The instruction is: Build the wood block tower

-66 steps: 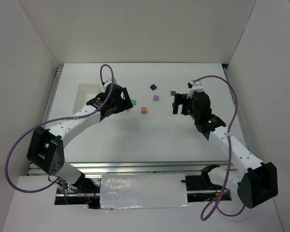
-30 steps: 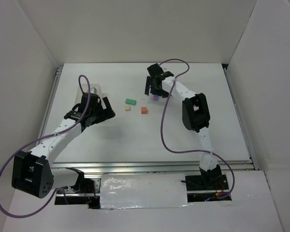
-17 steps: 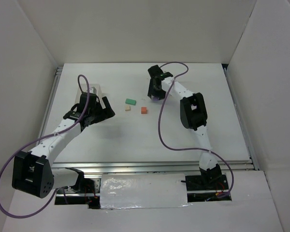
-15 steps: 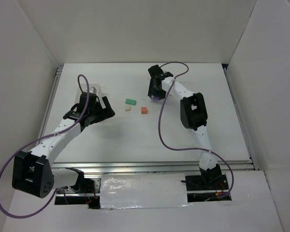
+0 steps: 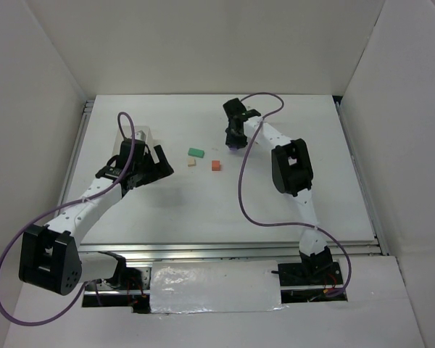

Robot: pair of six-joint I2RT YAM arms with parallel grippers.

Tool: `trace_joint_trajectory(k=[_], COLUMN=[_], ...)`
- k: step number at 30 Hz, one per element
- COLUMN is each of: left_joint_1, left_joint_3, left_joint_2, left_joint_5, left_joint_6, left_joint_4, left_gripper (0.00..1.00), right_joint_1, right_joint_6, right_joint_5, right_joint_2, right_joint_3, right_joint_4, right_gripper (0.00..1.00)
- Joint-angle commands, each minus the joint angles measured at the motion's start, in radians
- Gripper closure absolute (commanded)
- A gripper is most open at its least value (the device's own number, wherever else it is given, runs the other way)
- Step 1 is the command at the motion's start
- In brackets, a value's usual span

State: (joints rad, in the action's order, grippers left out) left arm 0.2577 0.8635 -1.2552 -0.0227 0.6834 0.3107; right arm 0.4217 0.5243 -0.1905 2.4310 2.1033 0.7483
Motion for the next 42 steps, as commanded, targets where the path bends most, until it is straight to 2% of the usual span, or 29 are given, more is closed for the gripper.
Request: trace_joint_trajectory(k=[1,7,11,24,32,42], left_joint_1=[-0.005,0.003,0.020,0.072,0.086,0.109], left_joint_3=[-0.007,-0.015,-0.023,-0.043,-0.034,-0.032], left_joint_2=[0.017,0.017,0.023,0.073,0.079,0.077], left_joint_5=[0.015,0.013,0.014,-0.022,-0.033,-0.034], left_joint_6=[-0.007,0.004,0.015,0.027,0.028,0.031], left_joint_4=[-0.039,-0.044,-0.041,-0.018,-0.009,-0.018], left_gripper=[0.01,0.01,0.01,0.01,0.01,0.01], right_joint_1=[0.012,0.049,0.061,0.124,0.132,0.134], right_joint_6=[-0.052,-0.086,-0.075,-0.047,-0.046,-0.058], right_joint_5=[-0.052,-0.061,0.000,0.045,0.037,0.043], right_joint_2=[-0.084,-0.231,-0.308,-0.343,-0.349,-0.401], right_joint_3=[-0.075,-0.276,-0.403,-0.516,-0.516,-0.563], right_joint_4=[-0.041,-0.124,-0.179,-0.253,-0.237,-0.265], right_gripper=[0.84,0.85,0.85,0.79,0.69,0.50])
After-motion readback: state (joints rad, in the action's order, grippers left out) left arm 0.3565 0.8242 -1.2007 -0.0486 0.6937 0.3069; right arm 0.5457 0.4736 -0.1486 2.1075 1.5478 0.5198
